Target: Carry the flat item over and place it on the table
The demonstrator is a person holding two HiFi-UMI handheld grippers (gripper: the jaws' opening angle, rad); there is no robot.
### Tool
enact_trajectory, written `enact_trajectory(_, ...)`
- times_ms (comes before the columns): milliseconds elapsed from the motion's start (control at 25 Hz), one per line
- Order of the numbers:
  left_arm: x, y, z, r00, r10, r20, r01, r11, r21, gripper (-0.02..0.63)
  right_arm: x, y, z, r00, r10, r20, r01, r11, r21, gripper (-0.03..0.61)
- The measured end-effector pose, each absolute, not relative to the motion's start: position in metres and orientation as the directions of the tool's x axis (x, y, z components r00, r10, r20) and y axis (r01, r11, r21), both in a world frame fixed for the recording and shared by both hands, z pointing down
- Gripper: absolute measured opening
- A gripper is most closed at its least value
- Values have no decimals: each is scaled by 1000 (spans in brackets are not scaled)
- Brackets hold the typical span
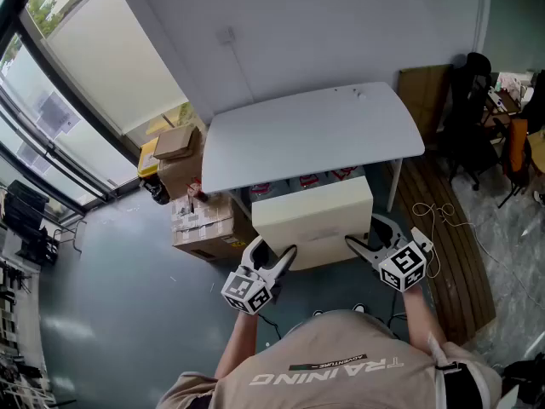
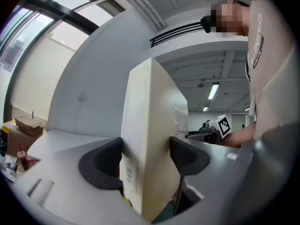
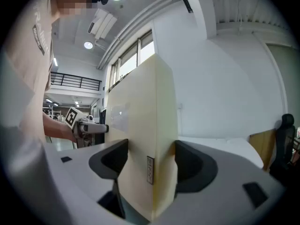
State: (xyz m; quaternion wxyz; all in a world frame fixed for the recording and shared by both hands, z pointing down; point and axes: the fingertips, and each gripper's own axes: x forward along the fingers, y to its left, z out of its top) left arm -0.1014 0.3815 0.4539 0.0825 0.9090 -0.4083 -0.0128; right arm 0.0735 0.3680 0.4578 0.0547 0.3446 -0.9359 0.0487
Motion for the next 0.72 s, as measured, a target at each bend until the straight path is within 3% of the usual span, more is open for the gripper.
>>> enact_trajectory(720,-130,372,477,670,-743,17,-729,-653,204,302,45,357,470,-749,-637,182,-652,758,-33,288)
